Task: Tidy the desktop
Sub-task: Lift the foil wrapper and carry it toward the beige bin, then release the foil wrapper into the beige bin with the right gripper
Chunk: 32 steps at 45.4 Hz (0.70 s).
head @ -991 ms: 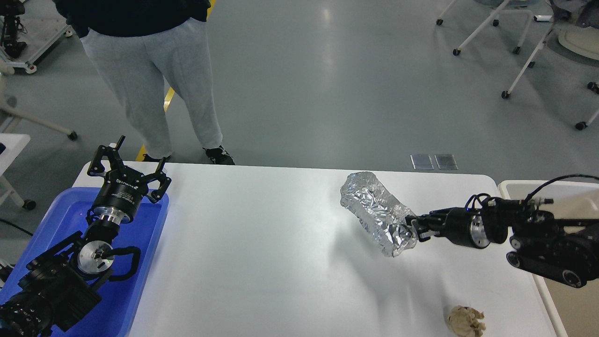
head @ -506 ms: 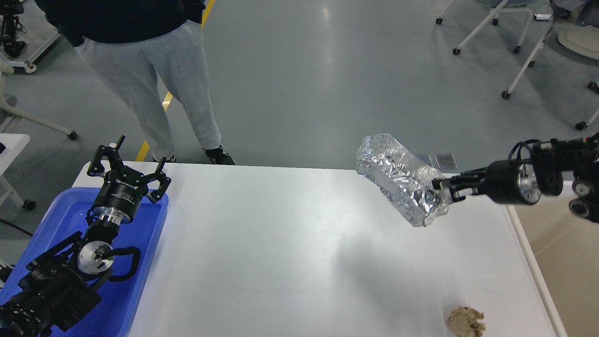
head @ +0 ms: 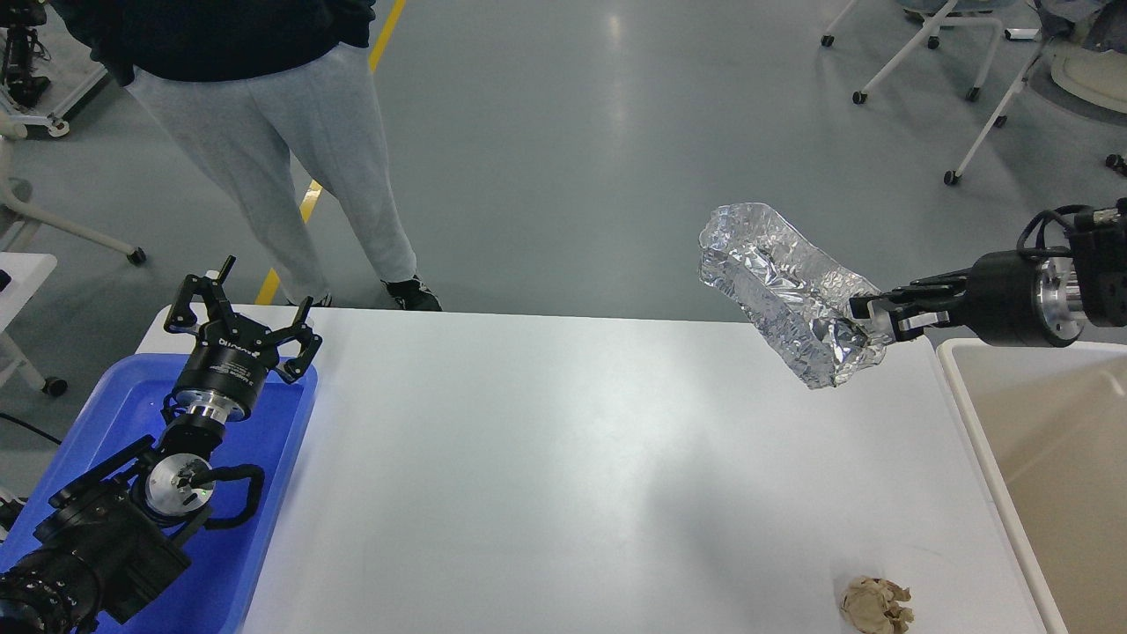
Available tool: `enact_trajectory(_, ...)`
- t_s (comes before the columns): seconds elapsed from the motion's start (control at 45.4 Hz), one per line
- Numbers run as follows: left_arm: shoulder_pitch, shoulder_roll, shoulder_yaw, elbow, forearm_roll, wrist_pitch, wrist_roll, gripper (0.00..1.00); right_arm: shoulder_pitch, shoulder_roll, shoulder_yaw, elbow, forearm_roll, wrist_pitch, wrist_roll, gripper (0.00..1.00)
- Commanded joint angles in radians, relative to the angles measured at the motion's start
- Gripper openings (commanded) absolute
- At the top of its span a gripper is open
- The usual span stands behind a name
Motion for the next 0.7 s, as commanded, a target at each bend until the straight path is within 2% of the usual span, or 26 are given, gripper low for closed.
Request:
enact_trajectory(0.0,0.001,0.001,0.0,0.0,0.0,0.0,0.0,1.0,0.002,-0.029,-0.003,-0.019,-0.007,0.008,0.001,0.0)
enact_trajectory(0.242,0.001,0.0,0.0,0.0,0.0,0.0,0.0,1.0,-0.145,-0.097,0.037,-0.208,0.016,-0.04,0.017,0.0)
enact_trajectory(0.374,0.001,0.0,0.0,0.0,0.0,0.0,0.0,1.0,-0.233,-0.136,0.052,-0.302,0.134,-0.057,0.03,0.0)
enact_trajectory(0.462,0.001,0.0,0.0,0.0,0.0,0.0,0.0,1.0,-0.282,-0.153,0.051,-0.348,0.223,-0.061,0.056,0.0)
enact_trajectory(0.683,0.001,0.0,0.0,0.001,0.0,0.0,0.0,1.0,-0.42,-0.169,0.052,-0.472,0.345,-0.121,0.154,0.0)
